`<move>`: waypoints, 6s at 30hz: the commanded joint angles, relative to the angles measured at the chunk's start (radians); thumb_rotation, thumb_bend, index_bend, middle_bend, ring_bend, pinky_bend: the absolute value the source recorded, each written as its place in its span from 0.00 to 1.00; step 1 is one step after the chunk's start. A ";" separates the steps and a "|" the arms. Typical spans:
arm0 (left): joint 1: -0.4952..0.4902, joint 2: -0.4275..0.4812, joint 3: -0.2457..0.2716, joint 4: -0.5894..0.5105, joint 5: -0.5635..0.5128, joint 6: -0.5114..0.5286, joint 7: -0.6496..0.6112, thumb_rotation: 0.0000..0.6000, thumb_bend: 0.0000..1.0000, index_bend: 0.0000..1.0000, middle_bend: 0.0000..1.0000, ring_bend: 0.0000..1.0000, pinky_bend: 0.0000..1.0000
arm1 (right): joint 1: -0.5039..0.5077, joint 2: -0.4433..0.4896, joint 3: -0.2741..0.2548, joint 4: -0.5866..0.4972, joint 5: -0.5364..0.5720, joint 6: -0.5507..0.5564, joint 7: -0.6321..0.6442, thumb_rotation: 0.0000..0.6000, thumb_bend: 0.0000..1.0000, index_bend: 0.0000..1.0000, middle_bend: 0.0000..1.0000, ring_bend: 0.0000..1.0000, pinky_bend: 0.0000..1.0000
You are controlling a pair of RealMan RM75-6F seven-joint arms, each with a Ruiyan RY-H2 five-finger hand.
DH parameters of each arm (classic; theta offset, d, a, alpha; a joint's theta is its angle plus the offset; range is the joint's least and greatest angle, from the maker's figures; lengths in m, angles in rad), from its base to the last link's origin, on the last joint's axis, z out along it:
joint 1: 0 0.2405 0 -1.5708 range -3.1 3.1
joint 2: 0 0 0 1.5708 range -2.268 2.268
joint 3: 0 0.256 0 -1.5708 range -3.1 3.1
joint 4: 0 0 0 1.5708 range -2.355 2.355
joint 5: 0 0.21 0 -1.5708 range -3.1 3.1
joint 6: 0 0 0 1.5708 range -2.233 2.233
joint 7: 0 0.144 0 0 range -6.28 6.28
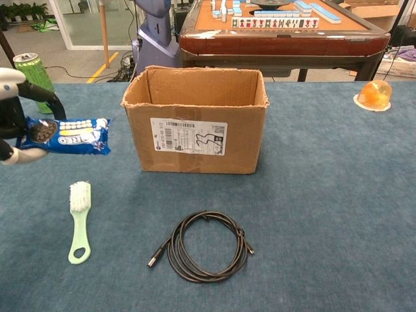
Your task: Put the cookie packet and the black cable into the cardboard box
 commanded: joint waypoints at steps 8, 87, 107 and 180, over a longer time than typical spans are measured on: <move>-0.105 0.107 -0.184 -0.144 -0.173 -0.033 0.023 1.00 0.40 0.46 1.00 1.00 1.00 | 0.003 0.000 -0.002 0.000 -0.001 -0.006 0.000 1.00 0.02 0.26 0.35 0.26 0.44; -0.226 -0.049 0.258 0.084 0.502 -0.036 -0.213 1.00 0.04 0.40 1.00 0.99 1.00 | -0.002 0.011 0.017 0.001 0.040 0.001 0.025 1.00 0.02 0.26 0.36 0.26 0.44; -0.120 -0.190 0.264 0.378 0.770 -0.200 -0.216 1.00 0.10 0.43 1.00 0.99 1.00 | -0.022 0.028 0.026 -0.002 0.043 0.034 0.056 1.00 0.02 0.26 0.36 0.26 0.44; -0.085 -0.463 0.088 0.666 0.619 -0.450 -0.027 1.00 0.26 0.38 1.00 0.99 1.00 | -0.086 0.059 0.041 -0.014 0.001 0.149 0.125 1.00 0.08 0.28 0.38 0.26 0.44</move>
